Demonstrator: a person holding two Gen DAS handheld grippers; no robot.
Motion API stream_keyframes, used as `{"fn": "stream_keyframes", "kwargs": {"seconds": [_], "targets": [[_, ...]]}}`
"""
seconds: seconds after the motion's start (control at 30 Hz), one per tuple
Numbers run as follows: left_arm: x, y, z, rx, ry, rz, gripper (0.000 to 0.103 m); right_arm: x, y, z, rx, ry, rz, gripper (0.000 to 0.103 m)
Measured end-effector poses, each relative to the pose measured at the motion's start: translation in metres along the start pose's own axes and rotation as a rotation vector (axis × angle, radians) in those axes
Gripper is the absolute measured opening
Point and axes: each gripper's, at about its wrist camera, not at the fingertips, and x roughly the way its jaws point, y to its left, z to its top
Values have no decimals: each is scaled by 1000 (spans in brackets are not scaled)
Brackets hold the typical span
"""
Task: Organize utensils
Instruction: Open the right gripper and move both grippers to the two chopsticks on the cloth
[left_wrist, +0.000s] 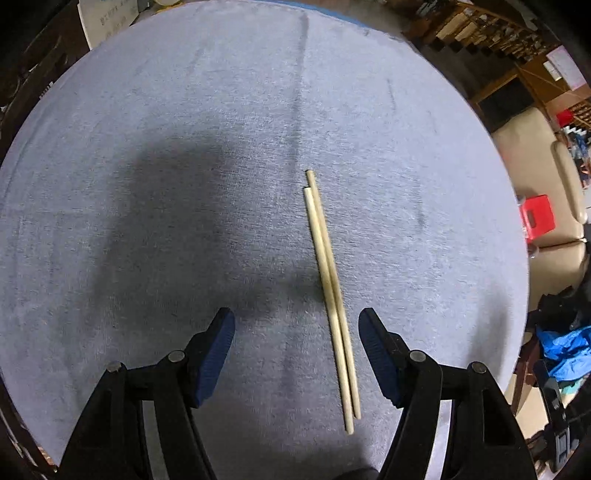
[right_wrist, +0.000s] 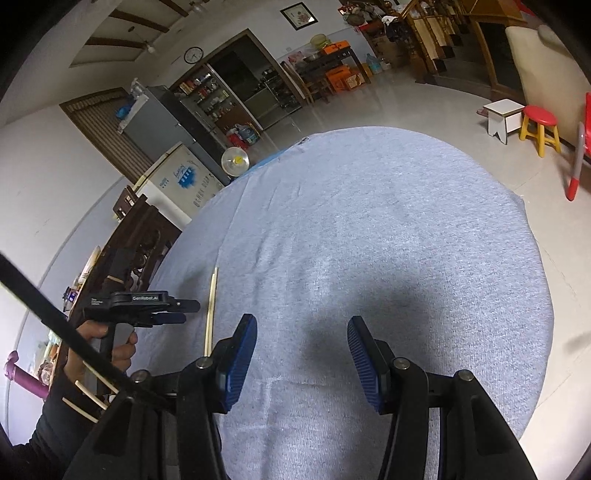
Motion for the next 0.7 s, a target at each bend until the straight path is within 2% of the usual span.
{"fn": "stream_keyframes", "kwargs": {"seconds": [0.17, 0.43, 0.6, 0.7], "targets": [[11, 0, 2, -6, 20, 76, 69, -1, -2, 0, 5, 2, -2, 55], [15, -13, 14, -28, 42, 92, 69, -1, -2, -3, 11, 5, 3, 55], [20, -25, 25, -25, 67, 161, 71, 0, -3, -3, 13, 5, 3, 55], [25, -31, 36, -55, 87, 177, 73, 0, -3, -3, 12, 4, 5, 55]]}}
